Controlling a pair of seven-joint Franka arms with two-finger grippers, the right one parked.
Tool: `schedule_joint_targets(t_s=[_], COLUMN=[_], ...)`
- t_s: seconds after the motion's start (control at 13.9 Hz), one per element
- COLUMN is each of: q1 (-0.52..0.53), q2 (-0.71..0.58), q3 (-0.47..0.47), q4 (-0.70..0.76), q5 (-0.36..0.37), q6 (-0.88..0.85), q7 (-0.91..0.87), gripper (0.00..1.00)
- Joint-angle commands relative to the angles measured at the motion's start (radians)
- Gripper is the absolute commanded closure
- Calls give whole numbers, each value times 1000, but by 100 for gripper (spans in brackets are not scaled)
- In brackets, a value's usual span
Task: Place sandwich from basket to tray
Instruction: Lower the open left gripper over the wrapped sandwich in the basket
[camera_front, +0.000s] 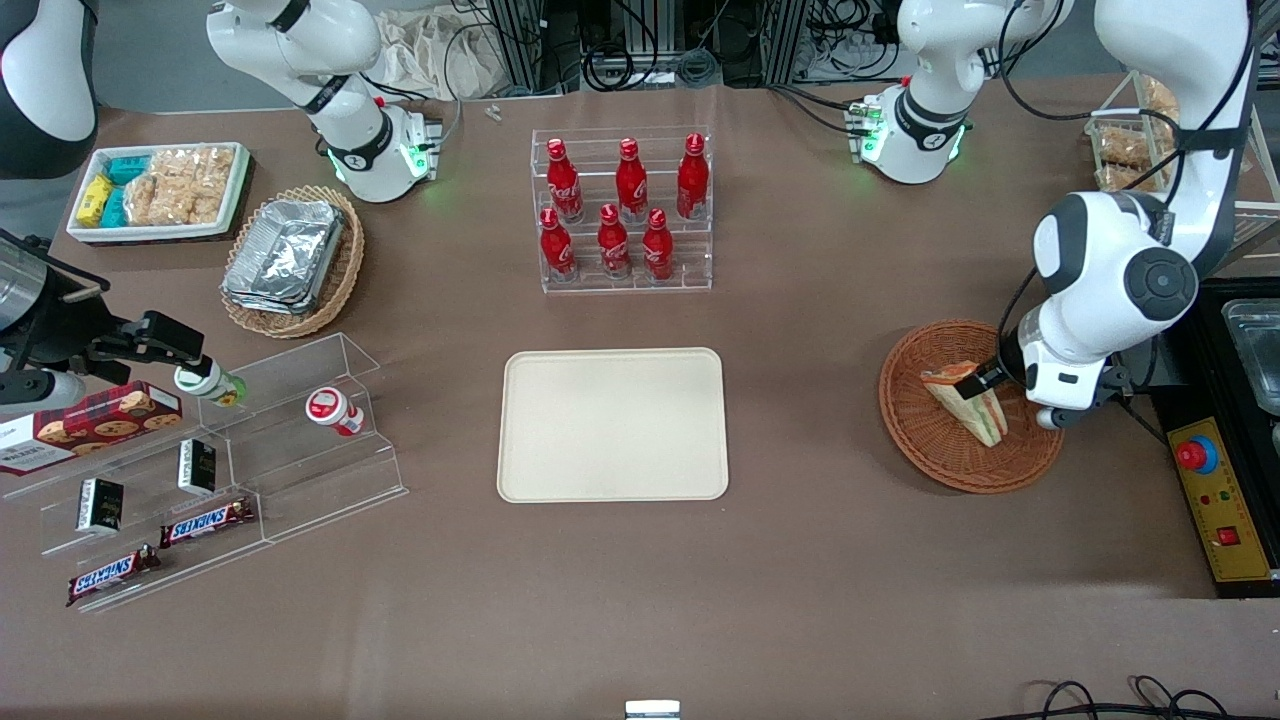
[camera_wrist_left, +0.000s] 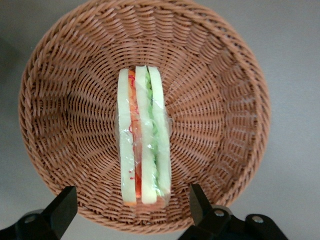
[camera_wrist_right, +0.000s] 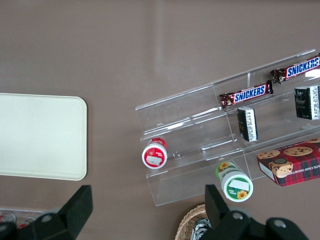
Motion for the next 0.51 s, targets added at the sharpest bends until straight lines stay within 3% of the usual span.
schedule_joint_targets(t_s=[0.0, 0.43], q1=[4, 4], q2=[33, 99], q3=[-5, -5], q4=[-23, -56], q5=[17, 74], q6=[66, 147], q7=[-40, -168], gripper=[0, 0])
